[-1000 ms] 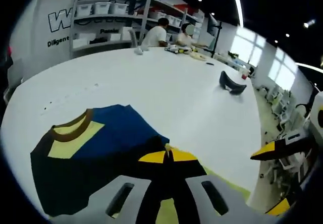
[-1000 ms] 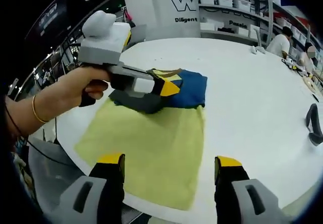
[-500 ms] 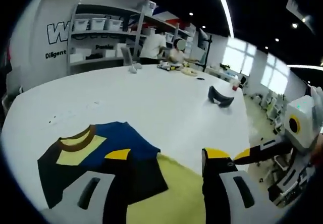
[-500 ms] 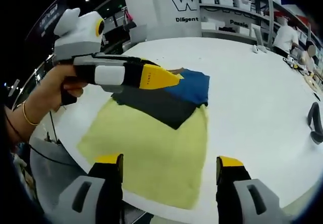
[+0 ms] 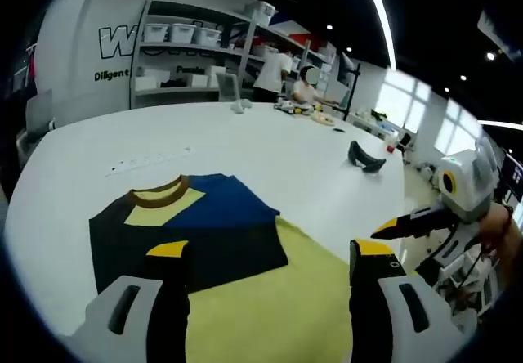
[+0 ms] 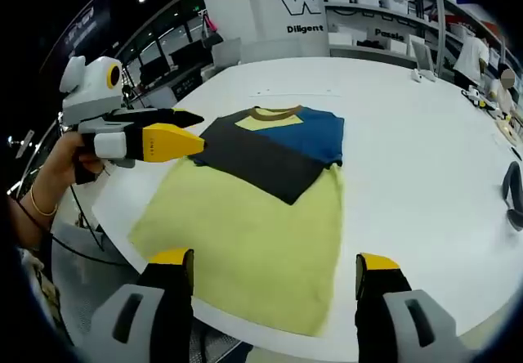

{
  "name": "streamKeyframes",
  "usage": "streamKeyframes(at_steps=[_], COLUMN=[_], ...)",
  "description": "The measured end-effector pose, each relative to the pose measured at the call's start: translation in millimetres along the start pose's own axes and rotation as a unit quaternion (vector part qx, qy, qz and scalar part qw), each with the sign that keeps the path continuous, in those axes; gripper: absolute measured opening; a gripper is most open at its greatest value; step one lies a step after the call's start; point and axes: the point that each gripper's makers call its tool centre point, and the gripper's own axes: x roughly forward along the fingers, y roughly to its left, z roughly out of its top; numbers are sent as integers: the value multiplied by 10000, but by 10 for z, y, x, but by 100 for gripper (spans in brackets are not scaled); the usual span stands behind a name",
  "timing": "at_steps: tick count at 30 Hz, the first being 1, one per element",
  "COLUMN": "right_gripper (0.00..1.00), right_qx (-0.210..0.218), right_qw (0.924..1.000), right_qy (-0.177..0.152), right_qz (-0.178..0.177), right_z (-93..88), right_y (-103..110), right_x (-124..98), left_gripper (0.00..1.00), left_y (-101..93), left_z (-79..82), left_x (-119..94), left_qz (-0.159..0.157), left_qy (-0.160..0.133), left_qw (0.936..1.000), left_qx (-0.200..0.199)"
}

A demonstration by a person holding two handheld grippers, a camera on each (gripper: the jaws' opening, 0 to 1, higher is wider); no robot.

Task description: Fold the garment on the visible template until the final outline fits inside the template.

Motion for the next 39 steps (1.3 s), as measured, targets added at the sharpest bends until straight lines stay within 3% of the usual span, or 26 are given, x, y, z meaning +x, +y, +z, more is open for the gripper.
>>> streamKeyframes(at_steps=[7, 11, 13, 14, 18, 21, 24, 30, 36, 39], right_gripper=[80, 80, 79, 79, 79, 79, 79, 79, 79, 79], right_qx=[77, 77, 74, 92, 102, 140, 148, 192, 207, 257], right_qw=[9999, 9999, 9999, 9999, 9999, 9998, 9998, 9997, 9996, 9996], right_qy=[-76, -18, -4, 21, 84, 99, 108, 151, 150, 96], right_qz=[-34, -87, -88, -87, -91, -92, -82, -75, -78, -35], right_z=[-13, -53, -62, -79, -115, -133, -141, -195, -198, -178], right_y=[-34, -52, -57, -60, -69, -74, -72, -100, -112, -104], right_x=[26, 58, 64, 70, 83, 94, 98, 128, 123, 115], left_gripper=[87, 81, 81, 81, 80, 77, 75, 62, 43, 35], left_y=[523, 895, 976, 1097, 1312, 1467, 1525, 1731, 1826, 1827], left_z=[-229, -431, -463, -498, -556, -611, -618, -777, -940, -986], left_x=[-107, -130, -130, -156, -193, -203, -210, -175, -137, -170], left_qz=[569, 1015, 1039, 1179, 1346, 1447, 1479, 1606, 1702, 1732], left_qy=[122, 354, 319, 243, 233, 287, 259, 467, 673, 638], left_qw=[9982, 9941, 9939, 9918, 9896, 9867, 9860, 9820, 9801, 9799], left_qx=[-119, -102, -200, -439, -449, -679, -729, -880, -769, -763])
